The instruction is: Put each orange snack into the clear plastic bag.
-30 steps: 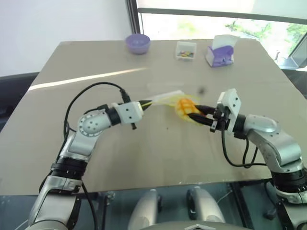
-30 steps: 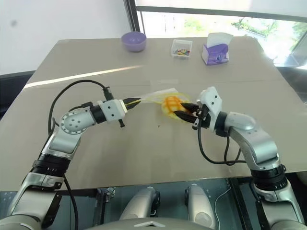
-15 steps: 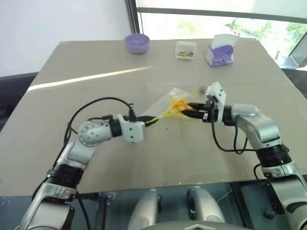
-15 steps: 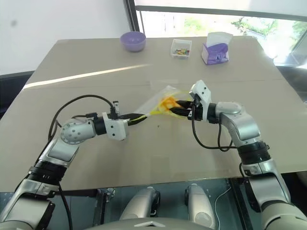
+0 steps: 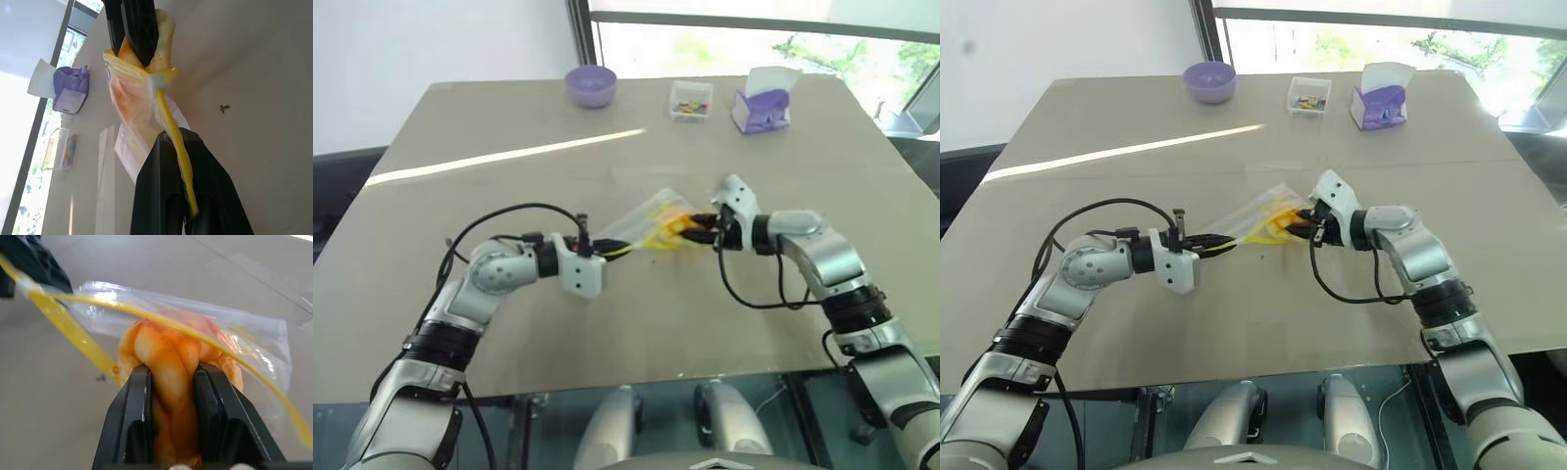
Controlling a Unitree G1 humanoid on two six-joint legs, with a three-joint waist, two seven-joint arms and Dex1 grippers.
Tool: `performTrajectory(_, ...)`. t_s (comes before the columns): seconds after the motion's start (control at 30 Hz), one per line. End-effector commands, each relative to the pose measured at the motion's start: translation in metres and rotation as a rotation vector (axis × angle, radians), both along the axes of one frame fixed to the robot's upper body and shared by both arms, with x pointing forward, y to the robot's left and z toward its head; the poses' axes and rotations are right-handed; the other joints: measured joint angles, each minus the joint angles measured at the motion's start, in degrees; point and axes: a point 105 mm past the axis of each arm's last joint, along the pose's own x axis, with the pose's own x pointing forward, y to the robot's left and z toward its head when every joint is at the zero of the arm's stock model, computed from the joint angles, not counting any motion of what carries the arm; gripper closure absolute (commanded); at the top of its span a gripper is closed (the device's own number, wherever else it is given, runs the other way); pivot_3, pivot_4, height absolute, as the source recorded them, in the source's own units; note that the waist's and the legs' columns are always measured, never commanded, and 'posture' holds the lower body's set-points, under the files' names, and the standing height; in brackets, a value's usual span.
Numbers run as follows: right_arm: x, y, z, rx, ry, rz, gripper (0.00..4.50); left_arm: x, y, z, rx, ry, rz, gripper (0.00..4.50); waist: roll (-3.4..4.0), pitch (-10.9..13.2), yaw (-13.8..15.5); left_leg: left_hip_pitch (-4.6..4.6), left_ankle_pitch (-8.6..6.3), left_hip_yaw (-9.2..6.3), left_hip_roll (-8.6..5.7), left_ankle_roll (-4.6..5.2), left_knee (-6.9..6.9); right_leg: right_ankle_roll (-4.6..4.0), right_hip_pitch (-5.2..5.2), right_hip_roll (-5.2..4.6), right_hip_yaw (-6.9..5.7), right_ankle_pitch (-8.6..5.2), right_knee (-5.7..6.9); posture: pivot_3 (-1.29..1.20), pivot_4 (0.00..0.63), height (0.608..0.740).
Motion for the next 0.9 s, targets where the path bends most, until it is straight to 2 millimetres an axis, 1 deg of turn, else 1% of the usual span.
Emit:
performTrajectory(0.03,0.006,-0.002,-0.006,-0.097,-0.093,-0.051,3.36,0.002,0.000,0.008,0.011,-0.042,-0.011,4.50,0.00,0.0,0.2,-0.01,0.00,-0.01,-0.02,0.00,0.00,0.00,0.00,-0.02,-0.01,0.00,-0.01,0.00,0.150,0.740)
performTrajectory(0.13,-0.002,0.010,0.002,0.008,-0.039,-0.035,3.36,0.004,0.000,0.008,0.023,-0.056,-0.013,4.50,0.00,0.0,0.1,-0.04,0.00,0.00,-0.05,0.00,0.01,0.00,-0.01,-0.02,-0.02,0.00,-0.03,0.00,0.150,0.740)
performTrajectory(0.2,-0.003,0.014,0.005,0.062,-0.002,-0.047,3.36,0.004,0.000,0.009,0.031,-0.066,-0.018,4.50,0.00,0.0,0.0,-0.09,0.00,-0.01,-0.03,0.00,0.00,0.00,-0.09,0.00,-0.02,0.00,-0.01,0.00,0.150,0.740)
performTrajectory(0.3,0.002,0.014,0.008,0.134,0.043,-0.109,3.36,0.005,0.001,0.012,0.044,-0.087,-0.022,4.50,0.00,0.0,0.0,-0.13,0.00,-0.01,-0.03,0.00,0.01,0.00,-0.13,0.00,-0.01,0.00,0.02,0.00,0.150,0.740)
performTrajectory(0.4,0.009,0.015,0.009,0.135,0.023,-0.168,3.36,0.007,0.002,0.016,0.050,-0.101,-0.024,4.50,0.00,0.0,0.0,-0.14,0.00,-0.02,-0.04,0.00,0.01,0.00,-0.13,0.00,-0.02,0.00,0.01,0.00,0.150,0.740)
performTrajectory(0.53,0.012,0.018,-0.001,0.029,-0.064,-0.183,3.36,0.005,-0.002,0.016,0.044,-0.096,-0.048,4.50,0.00,0.0,-0.1,-0.14,0.00,0.00,-0.04,0.00,0.01,0.00,-0.14,0.00,-0.02,0.00,0.01,0.00,0.150,0.740)
performTrajectory(0.63,0.004,0.030,0.011,0.150,-0.012,-0.132,3.36,0.004,-0.003,0.016,0.044,-0.095,-0.053,4.50,0.00,0.0,-0.2,-0.15,0.00,0.01,-0.05,0.00,0.01,0.00,-0.15,0.01,-0.02,0.00,0.01,0.00,0.150,0.740)
performTrajectory(0.7,0.011,0.028,0.014,0.186,-0.014,-0.186,3.36,0.004,-0.004,0.017,0.038,-0.094,-0.057,4.50,0.00,0.0,-0.3,-0.14,0.00,0.01,-0.03,0.00,0.01,0.00,-0.15,0.04,-0.01,0.00,0.02,0.00,0.150,0.740)
performTrajectory(0.8,0.019,0.027,0.021,0.295,0.037,-0.249,3.36,0.004,-0.007,0.021,0.016,-0.086,-0.068,4.50,0.00,0.0,-0.3,-0.14,0.00,-0.01,-0.02,0.00,0.01,0.00,-0.16,0.05,-0.01,0.00,0.04,0.00,0.150,0.740)
performTrajectory(0.9,0.018,0.029,0.018,0.252,0.004,-0.237,3.36,0.006,-0.008,0.024,0.005,-0.087,-0.065,4.50,0.00,0.0,-0.2,-0.15,0.00,-0.01,-0.04,0.00,0.02,0.00,-0.15,0.03,-0.01,0.00,0.04,0.00,0.150,0.740)
